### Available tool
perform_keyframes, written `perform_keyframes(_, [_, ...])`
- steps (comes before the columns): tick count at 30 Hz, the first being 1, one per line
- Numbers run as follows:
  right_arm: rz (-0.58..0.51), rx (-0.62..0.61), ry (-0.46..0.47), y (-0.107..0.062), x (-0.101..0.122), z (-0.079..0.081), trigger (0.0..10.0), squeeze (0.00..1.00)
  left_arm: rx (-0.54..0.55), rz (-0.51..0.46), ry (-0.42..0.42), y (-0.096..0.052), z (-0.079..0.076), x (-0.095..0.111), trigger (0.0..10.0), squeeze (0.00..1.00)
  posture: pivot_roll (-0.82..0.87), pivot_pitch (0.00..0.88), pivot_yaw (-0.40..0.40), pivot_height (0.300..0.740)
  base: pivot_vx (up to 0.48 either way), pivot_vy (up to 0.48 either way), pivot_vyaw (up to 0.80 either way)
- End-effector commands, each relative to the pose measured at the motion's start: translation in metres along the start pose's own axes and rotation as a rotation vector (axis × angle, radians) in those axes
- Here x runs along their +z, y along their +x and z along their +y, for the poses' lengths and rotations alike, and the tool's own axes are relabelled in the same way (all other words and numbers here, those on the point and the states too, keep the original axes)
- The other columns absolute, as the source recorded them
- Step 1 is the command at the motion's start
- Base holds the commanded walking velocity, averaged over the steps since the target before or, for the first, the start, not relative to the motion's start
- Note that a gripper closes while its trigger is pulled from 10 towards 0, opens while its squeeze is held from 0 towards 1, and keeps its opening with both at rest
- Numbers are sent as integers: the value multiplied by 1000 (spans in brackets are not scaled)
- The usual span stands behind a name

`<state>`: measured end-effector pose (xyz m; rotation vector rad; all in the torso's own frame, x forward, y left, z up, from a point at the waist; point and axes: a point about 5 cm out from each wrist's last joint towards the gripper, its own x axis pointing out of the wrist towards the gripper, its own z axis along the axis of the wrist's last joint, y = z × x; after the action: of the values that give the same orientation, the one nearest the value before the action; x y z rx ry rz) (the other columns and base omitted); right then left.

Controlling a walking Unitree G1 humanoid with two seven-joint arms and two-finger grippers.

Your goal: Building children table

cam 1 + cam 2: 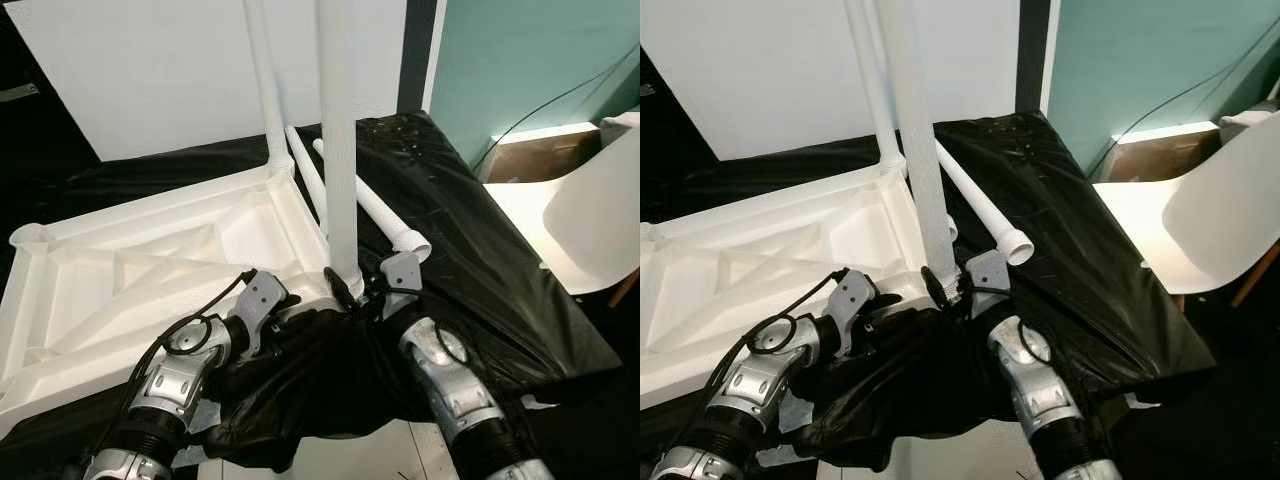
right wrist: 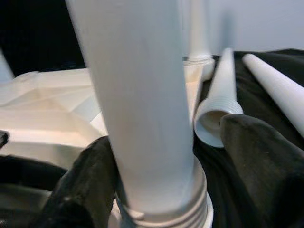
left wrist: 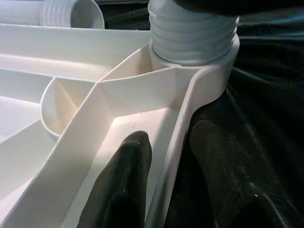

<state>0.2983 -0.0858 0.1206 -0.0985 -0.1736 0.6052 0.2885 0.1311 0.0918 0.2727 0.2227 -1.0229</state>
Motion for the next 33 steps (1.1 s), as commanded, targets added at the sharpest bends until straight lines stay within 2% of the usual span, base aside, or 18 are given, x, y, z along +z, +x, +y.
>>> perform_keyframes(1, [-1, 29, 9, 1, 0, -2, 10000, 0, -39, 65, -46, 1, -9, -17, 10000, 0, -34, 0, 72, 740, 0, 0, 0])
perform_keyframes(2, [-6, 78, -27, 4, 4, -13, 10000, 0, -42, 62, -45, 2, -9, -16, 10000, 0, -37, 0, 69, 740, 0, 0, 0])
perform_keyframes(3, [-6, 78, -27, 4, 4, -13, 10000, 0, -42, 62, -45, 2, -9, -16, 10000, 0, -37, 0, 69, 740, 0, 0, 0])
perform_keyframes(5, [1, 171, -81, 10, 10, -29, 10000, 0, -45, 60, -44, 4, -9, -16, 10000, 0, -38, 0, 67, 740, 0, 0, 0])
perform_keyframes(6, [1, 171, -81, 10, 10, -29, 10000, 0, -45, 60, -44, 4, -9, -16, 10000, 0, -38, 0, 67, 740, 0, 0, 0])
perform_keyframes(10, [35, 323, -116, 16, 12, -31, 10000, 0, -46, 58, -44, 5, -10, -16, 10000, 0, -37, 0, 68, 740, 0, 0, 0])
perform_keyframes(12, [50, 358, -125, 17, 11, -31, 10000, 0, -47, 59, -44, 6, -10, -16, 10000, 0, -34, 0, 67, 740, 0, 0, 0])
perform_keyframes(13, [73, 401, -138, 18, 9, -29, 4745, 0, -47, 59, -43, 6, -10, -16, 10000, 0, -29, 0, 64, 740, 0, 0, 0])
perform_keyframes(14, [91, 441, -138, 18, 8, -29, 0, 0, -46, 57, -42, 6, -10, -16, 10000, 0, -27, 0, 64, 740, 0, 0, 0])
perform_keyframes(18, [124, 493, -128, 19, 6, -29, 0, 0, -44, 57, -42, 5, -11, -16, 10000, 0, -26, 0, 62, 740, 0, 0, 0])
perform_keyframes(27, [160, 506, -80, 11, -3, -28, 0, 0, -48, 58, -44, 5, -12, -17, 10000, 0, -33, 0, 62, 740, 0, 0, 0])
perform_keyframes(28, [158, 460, -34, 6, -10, -24, 0, 0, -51, 57, -44, 6, -13, -17, 10000, 0, -35, 0, 62, 740, 0, 0, 0])
perform_keyframes(29, [158, 460, -34, 6, -10, -24, 0, 0, -51, 57, -44, 6, -13, -17, 10000, 0, -35, 0, 62, 740, 0, 0, 0])
perform_keyframes(31, [100, 246, 9, 5, -13, -22, 0, 0, -52, 55, -42, 7, -12, -17, 10000, 0, -36, 0, 63, 740, 0, 0, 0])
perform_keyframes(32, [100, 246, 9, 5, -13, -22, 0, 0, -52, 55, -42, 7, -12, -17, 10000, 0, -36, 0, 63, 740, 0, 0, 0])
perform_keyframes(33, [79, 127, 20, 0, -18, -19, 0, 0, -52, 54, -41, 7, -12, -16, 10000, 0, -37, 0, 62, 740, 0, 0, 0])
